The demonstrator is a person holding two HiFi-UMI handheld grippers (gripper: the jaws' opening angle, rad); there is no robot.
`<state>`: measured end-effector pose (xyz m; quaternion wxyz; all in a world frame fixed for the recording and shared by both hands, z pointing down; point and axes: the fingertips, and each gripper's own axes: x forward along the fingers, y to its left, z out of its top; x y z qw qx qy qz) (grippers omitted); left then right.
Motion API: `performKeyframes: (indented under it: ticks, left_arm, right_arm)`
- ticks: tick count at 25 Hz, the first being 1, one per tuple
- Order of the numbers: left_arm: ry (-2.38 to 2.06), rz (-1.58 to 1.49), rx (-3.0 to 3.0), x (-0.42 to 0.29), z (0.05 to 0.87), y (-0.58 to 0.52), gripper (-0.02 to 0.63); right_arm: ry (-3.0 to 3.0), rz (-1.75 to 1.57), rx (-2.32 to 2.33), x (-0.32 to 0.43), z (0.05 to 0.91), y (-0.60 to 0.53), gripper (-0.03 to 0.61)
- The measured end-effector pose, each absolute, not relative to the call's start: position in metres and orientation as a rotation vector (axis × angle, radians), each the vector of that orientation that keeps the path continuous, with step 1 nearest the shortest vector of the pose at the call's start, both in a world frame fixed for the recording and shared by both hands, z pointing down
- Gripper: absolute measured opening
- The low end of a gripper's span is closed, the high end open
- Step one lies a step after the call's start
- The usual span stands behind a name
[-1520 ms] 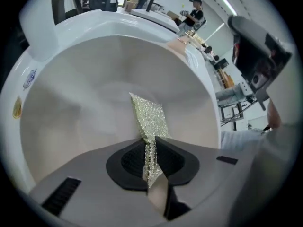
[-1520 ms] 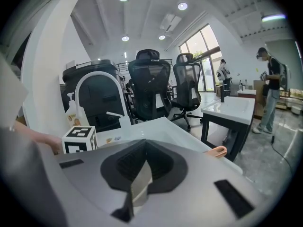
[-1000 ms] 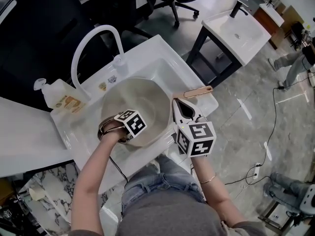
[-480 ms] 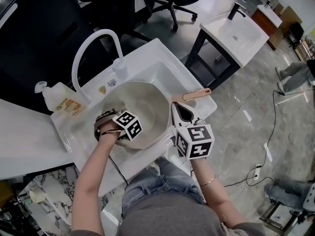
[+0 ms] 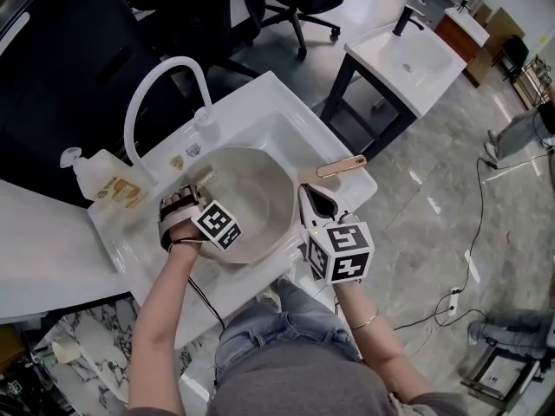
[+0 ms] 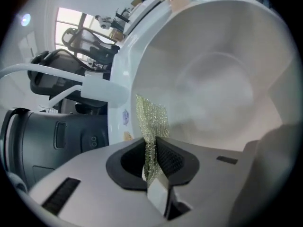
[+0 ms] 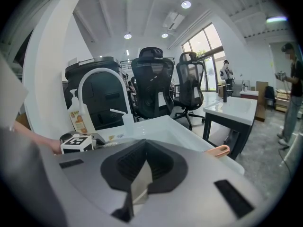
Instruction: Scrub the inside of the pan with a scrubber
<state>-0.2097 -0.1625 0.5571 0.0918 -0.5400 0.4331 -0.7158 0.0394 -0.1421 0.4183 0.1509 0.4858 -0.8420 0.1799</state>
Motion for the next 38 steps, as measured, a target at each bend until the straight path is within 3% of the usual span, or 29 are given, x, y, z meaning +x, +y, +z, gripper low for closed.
performKeyframes:
  ticks: [14,31,38]
  left_arm:
    - [1.785,-1.38,-2.112,-0.159,0.468,-0.164,0.06]
    - [1.886,-0.531,-2.566,-0.11,0.389,-0.106,0.058]
    - [1.887,-0.366,-2.67,-0.111,0.384,-0.081,0.058]
  right_arm:
    - [-2.42,0.5,1.454,0.037,0.414,-0.121,0.011]
    - [-2.488,0.456,1.496,0.011,0.395,-0.089,0.011]
    - [-2.547,0.436,1.46,-0.004,0.388,-0.076,0.011]
